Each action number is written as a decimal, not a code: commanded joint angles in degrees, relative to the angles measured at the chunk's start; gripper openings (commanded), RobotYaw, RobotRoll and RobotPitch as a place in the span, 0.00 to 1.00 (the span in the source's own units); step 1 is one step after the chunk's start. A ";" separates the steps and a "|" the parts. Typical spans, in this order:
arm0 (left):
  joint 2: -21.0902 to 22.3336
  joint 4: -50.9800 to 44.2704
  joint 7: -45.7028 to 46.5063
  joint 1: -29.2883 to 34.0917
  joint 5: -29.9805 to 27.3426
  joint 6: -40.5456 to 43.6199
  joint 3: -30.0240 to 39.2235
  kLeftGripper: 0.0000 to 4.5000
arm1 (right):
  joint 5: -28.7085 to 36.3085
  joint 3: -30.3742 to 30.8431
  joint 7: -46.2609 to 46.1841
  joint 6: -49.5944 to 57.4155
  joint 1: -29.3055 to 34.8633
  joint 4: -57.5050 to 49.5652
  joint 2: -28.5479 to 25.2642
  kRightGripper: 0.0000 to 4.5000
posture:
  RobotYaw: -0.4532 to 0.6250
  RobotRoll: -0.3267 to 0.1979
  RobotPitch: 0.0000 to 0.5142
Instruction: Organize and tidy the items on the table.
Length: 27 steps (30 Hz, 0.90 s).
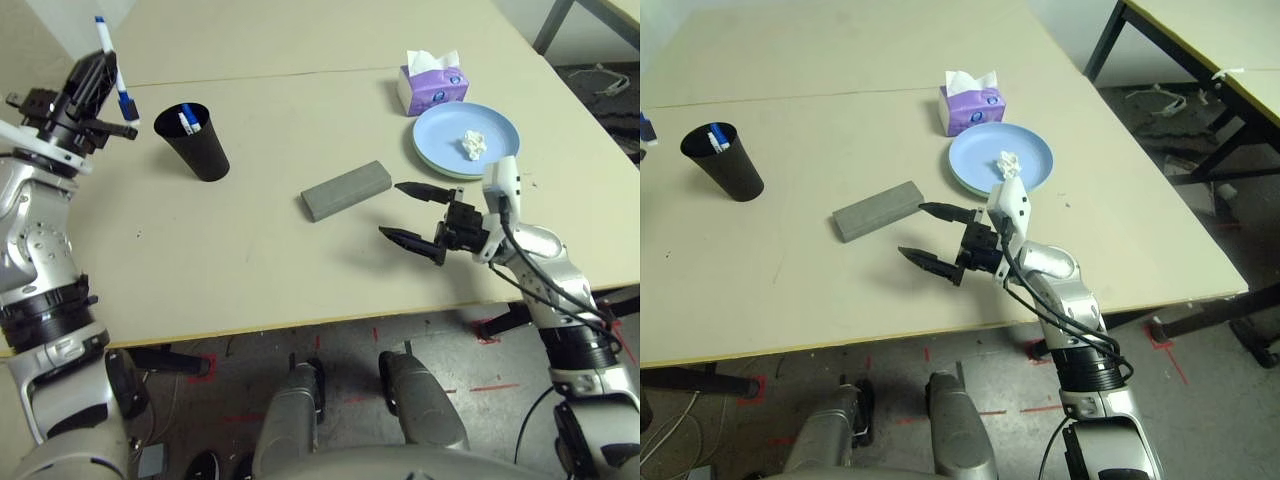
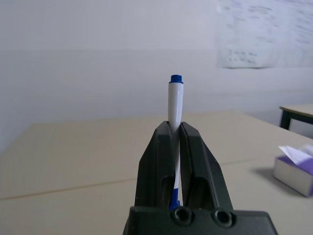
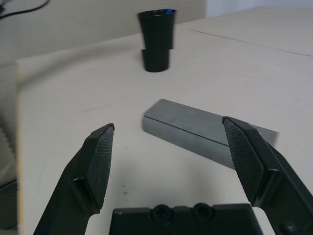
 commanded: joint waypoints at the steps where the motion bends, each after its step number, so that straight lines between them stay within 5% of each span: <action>1: 0.05 5.73 -0.34 -2.20 2.18 -4.37 -1.55 0.00 | -0.86 -0.35 -0.65 -0.19 0.80 -0.18 -0.47 1.00 | 0.15 0.62 0.38; 12: -0.96 29.51 -3.35 -9.61 5.93 -19.62 -4.33 0.00 | -0.54 -0.43 -0.92 0.58 3.20 -3.36 -1.85 1.00 | 0.12 0.62 0.38; 27: -2.97 42.63 -4.79 -13.34 7.70 -26.48 -6.45 0.00 | -0.02 -0.47 -0.89 1.83 4.57 -6.11 -2.20 1.00 | 0.10 0.62 0.39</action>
